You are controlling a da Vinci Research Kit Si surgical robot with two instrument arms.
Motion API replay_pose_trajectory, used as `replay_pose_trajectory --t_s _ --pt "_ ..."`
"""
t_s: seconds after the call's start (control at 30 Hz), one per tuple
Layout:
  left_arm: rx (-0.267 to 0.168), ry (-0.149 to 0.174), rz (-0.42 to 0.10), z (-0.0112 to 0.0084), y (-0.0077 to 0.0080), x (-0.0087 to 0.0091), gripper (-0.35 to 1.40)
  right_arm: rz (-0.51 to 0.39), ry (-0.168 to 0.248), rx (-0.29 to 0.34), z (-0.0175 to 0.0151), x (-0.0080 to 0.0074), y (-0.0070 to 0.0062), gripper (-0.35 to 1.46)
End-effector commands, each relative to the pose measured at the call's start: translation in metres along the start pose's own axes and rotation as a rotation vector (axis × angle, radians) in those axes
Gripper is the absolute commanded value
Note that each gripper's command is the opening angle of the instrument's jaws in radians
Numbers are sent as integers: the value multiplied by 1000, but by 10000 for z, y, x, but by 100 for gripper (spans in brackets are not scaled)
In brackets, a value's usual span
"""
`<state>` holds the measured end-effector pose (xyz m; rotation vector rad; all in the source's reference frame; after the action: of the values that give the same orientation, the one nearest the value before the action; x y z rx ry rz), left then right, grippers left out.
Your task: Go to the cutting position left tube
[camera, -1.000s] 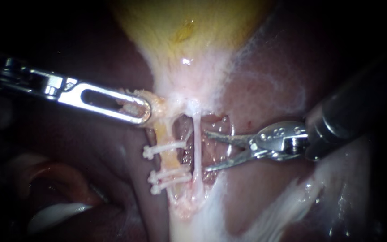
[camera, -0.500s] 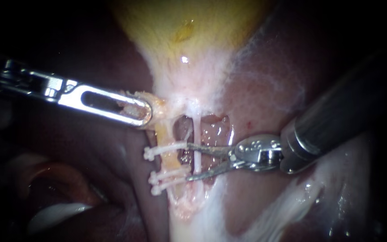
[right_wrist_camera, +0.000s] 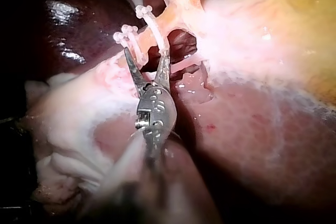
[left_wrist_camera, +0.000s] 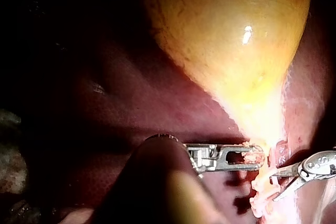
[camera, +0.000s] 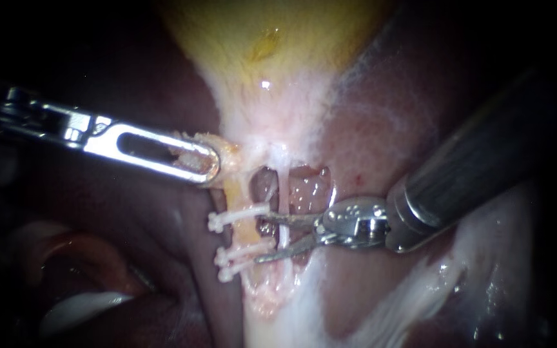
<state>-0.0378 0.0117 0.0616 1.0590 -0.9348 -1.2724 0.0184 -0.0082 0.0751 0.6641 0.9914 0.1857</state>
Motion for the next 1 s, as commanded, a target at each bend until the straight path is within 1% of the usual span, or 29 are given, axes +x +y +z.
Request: replay_pose_trajectory --t_s 0.03,0.17,0.33,0.5,0.8,1.0 --pt "0 0 0 0 1 0 -35 0 6 4 1 1 0 140" --pt "0 0 0 0 1 -1 -35 10 39 32 3 5 0 142" --pt "0 1 0 0 3 -2 -35 15 65 62 7 9 -3 142" --pt "0 1 1 0 5 -2 -35 31 97 91 12 16 -2 142" --pt "0 0 1 2 6 -3 -35 43 119 138 21 25 -5 142" --pt "0 0 1 3 7 -5 -35 50 118 164 32 29 -5 140"
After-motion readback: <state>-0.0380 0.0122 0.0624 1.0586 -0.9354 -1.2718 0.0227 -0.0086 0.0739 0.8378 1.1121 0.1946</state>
